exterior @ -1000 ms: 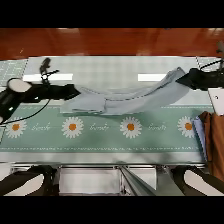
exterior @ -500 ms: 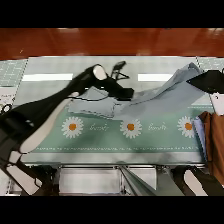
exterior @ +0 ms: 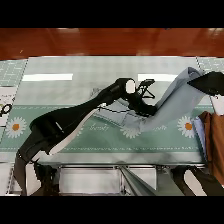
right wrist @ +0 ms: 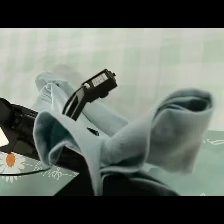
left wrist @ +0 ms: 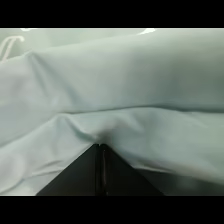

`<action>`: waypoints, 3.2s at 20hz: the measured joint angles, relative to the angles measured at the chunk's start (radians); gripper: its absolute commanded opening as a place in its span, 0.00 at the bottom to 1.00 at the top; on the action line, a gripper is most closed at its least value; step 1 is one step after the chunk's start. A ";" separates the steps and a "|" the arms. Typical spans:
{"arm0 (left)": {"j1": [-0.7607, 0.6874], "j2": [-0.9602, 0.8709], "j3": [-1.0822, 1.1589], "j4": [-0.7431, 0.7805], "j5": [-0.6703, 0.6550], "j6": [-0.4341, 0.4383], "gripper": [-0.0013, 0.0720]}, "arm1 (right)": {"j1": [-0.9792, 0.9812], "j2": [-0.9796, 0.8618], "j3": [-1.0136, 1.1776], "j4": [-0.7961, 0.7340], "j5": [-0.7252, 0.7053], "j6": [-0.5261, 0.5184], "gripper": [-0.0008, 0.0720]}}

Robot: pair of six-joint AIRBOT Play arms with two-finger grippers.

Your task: Fold the shirts.

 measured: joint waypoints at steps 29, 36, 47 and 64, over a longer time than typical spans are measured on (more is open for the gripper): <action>0.894 1.226 -1.089 0.237 0.104 0.024 0.04 | 0.856 -0.842 0.276 0.273 -0.625 0.047 0.57; 1.042 1.243 -1.006 0.238 0.108 0.047 0.04 | 0.630 -0.718 0.290 0.132 -0.286 0.069 0.57; 1.024 1.310 -1.057 0.050 0.052 0.117 0.04 | 0.193 -0.045 -0.519 -0.190 -0.293 0.218 0.58; 0.866 1.306 -1.221 0.027 0.131 0.118 0.04 | 0.453 -0.620 -0.454 0.465 -0.491 -0.128 0.16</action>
